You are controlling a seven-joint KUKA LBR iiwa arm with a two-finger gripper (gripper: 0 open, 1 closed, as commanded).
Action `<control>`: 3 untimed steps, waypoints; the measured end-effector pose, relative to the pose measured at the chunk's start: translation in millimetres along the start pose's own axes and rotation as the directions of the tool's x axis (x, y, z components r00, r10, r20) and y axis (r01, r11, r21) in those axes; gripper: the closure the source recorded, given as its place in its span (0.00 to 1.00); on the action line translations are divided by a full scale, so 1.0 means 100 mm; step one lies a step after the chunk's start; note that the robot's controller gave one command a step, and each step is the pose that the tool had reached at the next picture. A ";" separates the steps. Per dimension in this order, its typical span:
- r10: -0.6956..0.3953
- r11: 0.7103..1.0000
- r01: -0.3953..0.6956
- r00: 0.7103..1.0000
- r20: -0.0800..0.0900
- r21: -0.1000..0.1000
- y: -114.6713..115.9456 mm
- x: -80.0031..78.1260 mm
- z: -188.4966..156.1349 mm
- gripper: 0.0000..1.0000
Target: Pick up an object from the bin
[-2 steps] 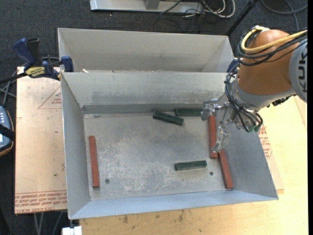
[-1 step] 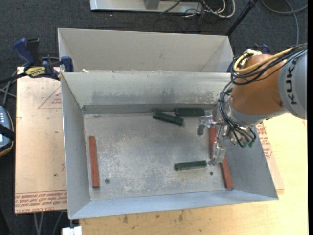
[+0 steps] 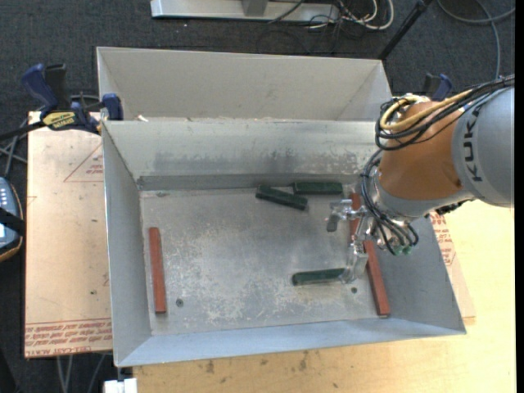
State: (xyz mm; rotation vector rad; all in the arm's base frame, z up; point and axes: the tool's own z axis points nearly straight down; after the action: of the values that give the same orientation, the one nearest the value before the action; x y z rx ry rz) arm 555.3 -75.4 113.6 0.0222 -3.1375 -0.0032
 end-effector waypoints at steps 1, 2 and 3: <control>-0.124 0.992 0.124 0.992 0.006 0.002 0.00 0.16 0.16 0.00; -0.195 0.981 0.195 0.981 0.004 0.002 0.00 0.22 0.22 0.00; -0.201 0.980 0.201 0.980 0.002 0.001 0.22 0.51 0.43 1.00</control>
Offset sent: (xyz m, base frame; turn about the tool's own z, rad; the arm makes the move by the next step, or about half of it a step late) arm -0.0605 0.0219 -0.0436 -0.2232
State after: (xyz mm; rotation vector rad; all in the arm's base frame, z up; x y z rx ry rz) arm 503.9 -54.5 70.3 0.3387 -3.1221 -0.0025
